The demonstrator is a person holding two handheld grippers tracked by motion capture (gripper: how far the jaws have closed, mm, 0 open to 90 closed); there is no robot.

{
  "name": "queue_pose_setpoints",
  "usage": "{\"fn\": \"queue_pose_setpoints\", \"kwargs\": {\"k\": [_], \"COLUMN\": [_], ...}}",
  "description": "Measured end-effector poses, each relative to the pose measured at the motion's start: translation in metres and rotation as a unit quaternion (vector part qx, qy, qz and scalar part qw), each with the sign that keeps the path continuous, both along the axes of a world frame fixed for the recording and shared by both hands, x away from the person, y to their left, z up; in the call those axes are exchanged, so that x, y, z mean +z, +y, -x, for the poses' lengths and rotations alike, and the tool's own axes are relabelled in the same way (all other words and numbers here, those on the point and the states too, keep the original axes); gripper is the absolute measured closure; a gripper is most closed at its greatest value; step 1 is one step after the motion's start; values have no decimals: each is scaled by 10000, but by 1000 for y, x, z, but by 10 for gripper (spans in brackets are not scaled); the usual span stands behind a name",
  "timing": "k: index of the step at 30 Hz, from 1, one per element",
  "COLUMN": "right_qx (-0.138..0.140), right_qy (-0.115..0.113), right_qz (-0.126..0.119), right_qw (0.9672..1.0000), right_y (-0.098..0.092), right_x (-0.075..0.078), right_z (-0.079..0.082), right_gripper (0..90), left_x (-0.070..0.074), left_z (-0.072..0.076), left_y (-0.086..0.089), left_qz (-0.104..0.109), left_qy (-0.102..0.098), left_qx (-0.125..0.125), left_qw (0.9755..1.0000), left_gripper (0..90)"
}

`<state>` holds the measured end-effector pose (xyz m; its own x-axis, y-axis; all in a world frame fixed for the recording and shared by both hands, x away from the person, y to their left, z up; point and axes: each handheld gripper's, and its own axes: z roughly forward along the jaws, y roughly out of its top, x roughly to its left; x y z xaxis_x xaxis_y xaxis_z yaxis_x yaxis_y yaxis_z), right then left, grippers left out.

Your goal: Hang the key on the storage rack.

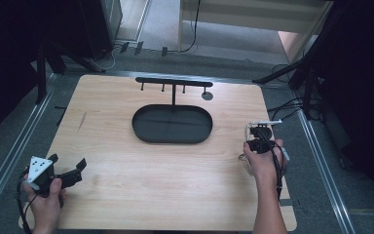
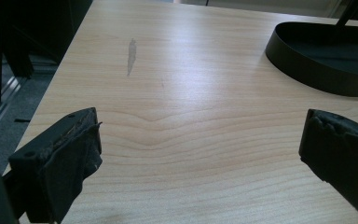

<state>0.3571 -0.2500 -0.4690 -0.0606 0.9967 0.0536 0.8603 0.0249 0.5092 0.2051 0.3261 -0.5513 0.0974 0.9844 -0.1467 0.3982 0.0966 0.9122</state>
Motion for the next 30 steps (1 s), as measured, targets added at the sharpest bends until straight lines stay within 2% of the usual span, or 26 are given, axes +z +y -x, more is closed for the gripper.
{"fn": "queue_pose_setpoints", "kwargs": {"k": [3,7,12,17,21,30], "right_qx": [47,102,219,397,515,788], "right_qy": [-370,-873,-1489,-1961,-2306,-2699], "right_qz": [24,11,8,28,128,49], "right_qw": [9993,9961,9886,9798,9716,9596], "right_y": [5,11,19,30,40,66], "right_x": [7,16,26,33,39,49], "right_z": [1,4,7,9,11,11], "right_gripper": [831,831,831,831,831,831], "left_x": [0,0,0,0,0,0], "left_z": [0,0,0,0,0,0], "left_y": [0,1,0,0,0,0], "left_qz": [-7,1,-12,-25,-15,-18], "left_qy": [-3,5,12,12,16,14], "left_qx": [1,1,-3,-4,-2,-5], "left_qw": [10000,10000,10000,10000,10000,10000], "left_gripper": [0,0,0,0,0,0]}}
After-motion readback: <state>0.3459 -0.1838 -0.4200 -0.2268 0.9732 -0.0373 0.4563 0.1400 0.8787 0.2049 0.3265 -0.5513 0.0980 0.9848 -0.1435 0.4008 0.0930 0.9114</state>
